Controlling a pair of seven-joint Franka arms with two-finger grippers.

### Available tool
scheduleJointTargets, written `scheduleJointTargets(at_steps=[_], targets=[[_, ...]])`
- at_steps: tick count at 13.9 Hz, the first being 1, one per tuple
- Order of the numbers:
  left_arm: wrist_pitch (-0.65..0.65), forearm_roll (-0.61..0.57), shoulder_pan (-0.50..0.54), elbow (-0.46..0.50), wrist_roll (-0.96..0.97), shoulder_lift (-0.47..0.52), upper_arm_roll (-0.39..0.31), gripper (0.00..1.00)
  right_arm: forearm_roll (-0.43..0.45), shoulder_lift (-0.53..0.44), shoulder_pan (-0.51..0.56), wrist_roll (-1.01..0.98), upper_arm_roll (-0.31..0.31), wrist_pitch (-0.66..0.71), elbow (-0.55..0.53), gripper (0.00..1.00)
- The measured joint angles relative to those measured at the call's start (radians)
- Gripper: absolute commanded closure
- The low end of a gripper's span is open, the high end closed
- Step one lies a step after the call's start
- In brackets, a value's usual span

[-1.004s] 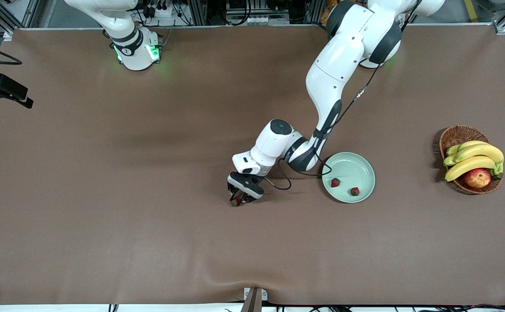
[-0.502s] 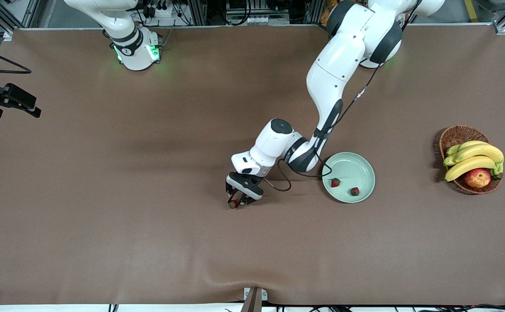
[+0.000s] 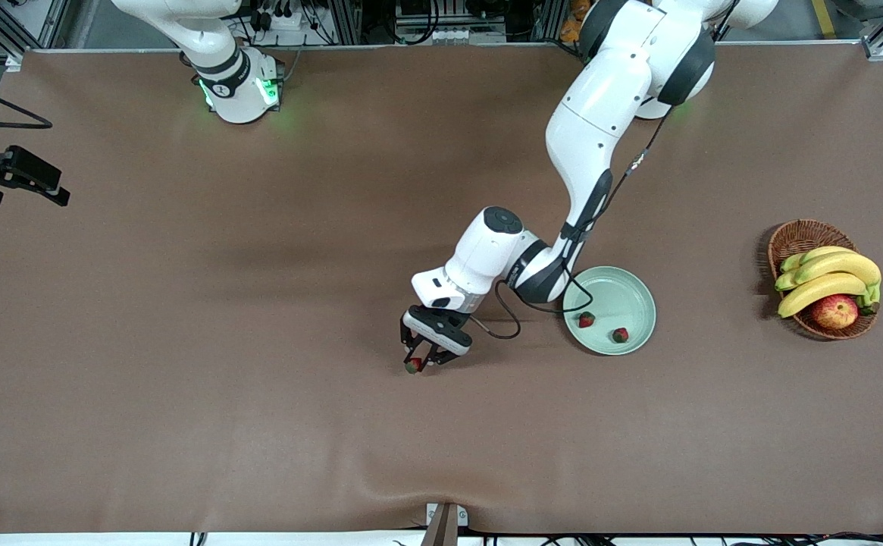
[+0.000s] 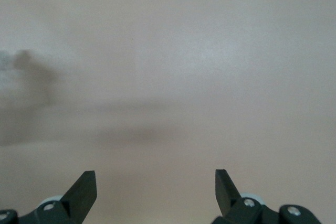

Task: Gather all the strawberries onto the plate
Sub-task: 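Close the left gripper on the last strawberry and lift it, then carry the strawberry over the plate and open the left gripper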

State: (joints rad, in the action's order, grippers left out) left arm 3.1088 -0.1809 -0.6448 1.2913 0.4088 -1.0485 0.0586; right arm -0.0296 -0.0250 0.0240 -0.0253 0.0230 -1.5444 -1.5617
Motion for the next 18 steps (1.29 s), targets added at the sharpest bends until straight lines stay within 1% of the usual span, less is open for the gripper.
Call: scheduleJointTargets(at_steps=[12,15,18], targets=[[-0.021,0.000,0.049,0.258,0.000,0.188,0.021,1.00,-0.002,0.000,-0.001,0.000,-0.001,0.000,0.001,0.00],[-0.102,0.000,0.072,0.326,-0.005,0.265,0.034,1.00,-0.002,0.001,-0.001,0.000,-0.002,0.000,0.001,0.00],[-0.210,0.000,0.142,0.398,-0.038,0.363,0.086,1.00,-0.002,0.001,-0.001,0.000,-0.002,0.000,0.001,0.00]])
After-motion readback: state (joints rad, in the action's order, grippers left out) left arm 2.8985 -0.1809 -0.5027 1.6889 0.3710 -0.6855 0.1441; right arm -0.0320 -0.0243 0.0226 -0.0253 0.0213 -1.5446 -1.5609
